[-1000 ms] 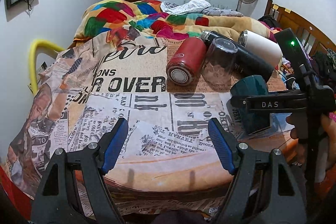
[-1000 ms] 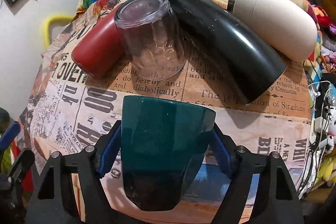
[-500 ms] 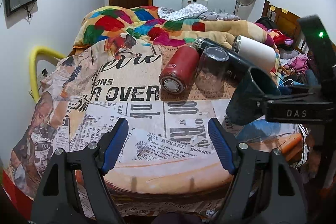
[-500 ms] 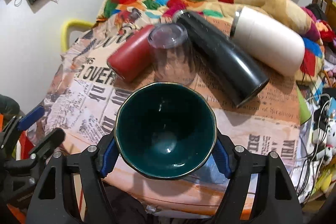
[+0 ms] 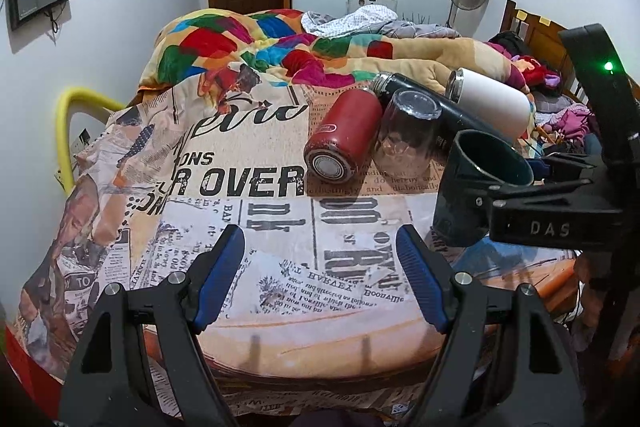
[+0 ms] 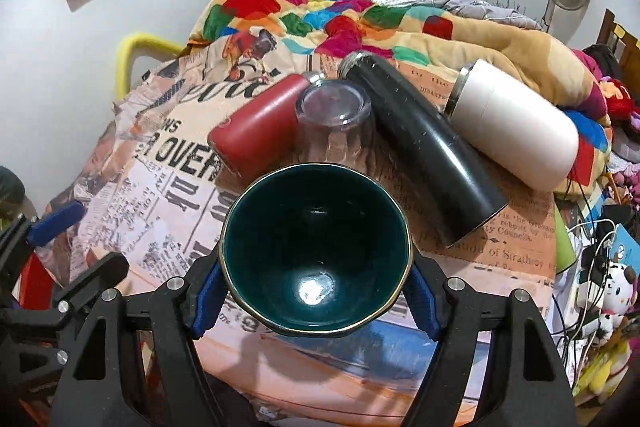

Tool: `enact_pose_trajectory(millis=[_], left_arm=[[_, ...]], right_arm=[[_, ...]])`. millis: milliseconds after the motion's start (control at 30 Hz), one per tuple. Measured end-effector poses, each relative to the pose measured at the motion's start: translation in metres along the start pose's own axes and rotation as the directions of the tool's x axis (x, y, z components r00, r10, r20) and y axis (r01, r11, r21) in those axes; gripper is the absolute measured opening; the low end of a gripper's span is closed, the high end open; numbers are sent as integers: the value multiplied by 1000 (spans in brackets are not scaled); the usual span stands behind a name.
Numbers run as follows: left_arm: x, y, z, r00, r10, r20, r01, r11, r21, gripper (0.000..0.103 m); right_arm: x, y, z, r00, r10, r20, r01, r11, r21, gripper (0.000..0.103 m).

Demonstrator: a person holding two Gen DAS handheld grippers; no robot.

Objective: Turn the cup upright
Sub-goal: 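Grasp the dark green mug with the right gripper and turn it upright, then set the upright mug on the sheet and open the right gripper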

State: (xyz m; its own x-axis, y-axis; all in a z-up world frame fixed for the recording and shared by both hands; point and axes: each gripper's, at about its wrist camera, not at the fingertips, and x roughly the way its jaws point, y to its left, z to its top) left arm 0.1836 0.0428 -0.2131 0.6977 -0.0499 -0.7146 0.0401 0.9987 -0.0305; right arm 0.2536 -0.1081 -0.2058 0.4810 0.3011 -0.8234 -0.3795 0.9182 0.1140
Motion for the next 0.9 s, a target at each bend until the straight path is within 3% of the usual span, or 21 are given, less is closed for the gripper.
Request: enact_pose_trajectory(millis=[600, 800, 900], left_arm=[[-9, -1, -1, 1000, 10, -6, -11, 1000, -11, 77], [-37, -9, 6, 999, 2, 42, -2, 1000, -7, 77], [-61, -16, 14, 996, -10, 91, 10, 1000, -1, 77]], right_arm=[[4, 9, -18, 999, -27, -46, 24, 998, -52, 77], [-25, 9, -23, 1000, -17, -4, 17, 999, -49, 77], [-58, 5, -23, 998, -18, 65, 20, 999, -40, 77]])
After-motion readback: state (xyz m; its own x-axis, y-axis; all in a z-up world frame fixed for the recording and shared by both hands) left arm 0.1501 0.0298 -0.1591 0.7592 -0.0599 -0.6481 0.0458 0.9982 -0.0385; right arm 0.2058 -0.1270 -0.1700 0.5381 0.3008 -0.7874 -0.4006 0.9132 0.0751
